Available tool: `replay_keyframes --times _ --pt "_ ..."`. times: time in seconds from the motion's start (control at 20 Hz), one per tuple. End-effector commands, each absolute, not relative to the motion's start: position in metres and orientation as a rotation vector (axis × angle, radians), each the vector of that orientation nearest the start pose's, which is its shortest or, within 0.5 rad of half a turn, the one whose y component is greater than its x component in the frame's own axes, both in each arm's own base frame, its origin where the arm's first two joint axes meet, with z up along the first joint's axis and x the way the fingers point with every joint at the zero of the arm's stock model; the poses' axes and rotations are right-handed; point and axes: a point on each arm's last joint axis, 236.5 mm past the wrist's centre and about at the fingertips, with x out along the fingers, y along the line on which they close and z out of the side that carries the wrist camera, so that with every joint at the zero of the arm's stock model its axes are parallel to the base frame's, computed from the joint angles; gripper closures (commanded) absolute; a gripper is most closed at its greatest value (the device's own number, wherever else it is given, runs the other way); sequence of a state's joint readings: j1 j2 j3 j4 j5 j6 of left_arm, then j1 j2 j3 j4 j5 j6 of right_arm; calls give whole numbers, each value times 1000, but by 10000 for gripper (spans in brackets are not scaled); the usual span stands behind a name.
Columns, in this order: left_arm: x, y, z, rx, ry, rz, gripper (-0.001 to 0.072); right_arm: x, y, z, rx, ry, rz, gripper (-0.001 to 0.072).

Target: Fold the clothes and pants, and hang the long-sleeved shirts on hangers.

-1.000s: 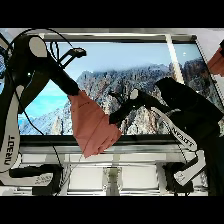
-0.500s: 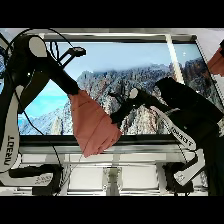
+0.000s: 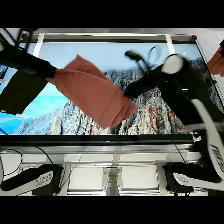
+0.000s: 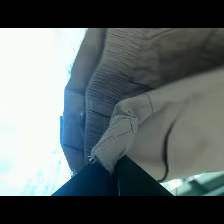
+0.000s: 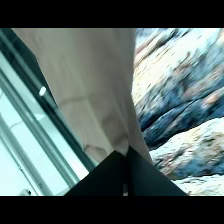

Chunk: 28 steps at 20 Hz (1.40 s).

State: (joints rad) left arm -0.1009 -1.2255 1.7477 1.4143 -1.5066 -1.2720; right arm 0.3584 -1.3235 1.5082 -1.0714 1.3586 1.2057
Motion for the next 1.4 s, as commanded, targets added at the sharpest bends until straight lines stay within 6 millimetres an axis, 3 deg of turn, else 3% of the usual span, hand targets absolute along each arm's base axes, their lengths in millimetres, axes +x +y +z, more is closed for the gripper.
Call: replay_keyframes --times 0.0,0.15,0.35,0.6,0.7,0.75,0.9,1.05,1.2,1.3,1.35 --pt "378 -80 259 157 815 -383 685 339 216 197 -174 888 805 704" --pt "365 -105 273 99 780 -481 685 317 214 202 -183 920 840 704" --pt "344 -133 287 36 763 -607 685 280 221 192 -159 1046 951 703" --pt "321 -172 306 -65 742 -796 686 266 232 189 -167 1074 1003 695" --pt "310 -190 319 -117 718 -887 686 259 245 186 -194 1071 1042 606" --pt "306 -195 324 -135 711 -917 686 257 254 182 -209 1071 1063 528" --pt "295 -199 321 -118 732 -965 686 247 280 157 -286 1093 1151 374" --pt "278 -198 309 -69 800 -1009 686 245 311 127 -369 1072 1244 370" --pt "266 -196 301 -22 835 -1043 686 257 345 100 -473 973 1325 359" --pt "263 -195 299 -5 846 -1055 686 277 352 84 -538 916 1304 182" --pt "261 -193 297 8 855 -1058 686 293 349 79 -561 888 1261 161"
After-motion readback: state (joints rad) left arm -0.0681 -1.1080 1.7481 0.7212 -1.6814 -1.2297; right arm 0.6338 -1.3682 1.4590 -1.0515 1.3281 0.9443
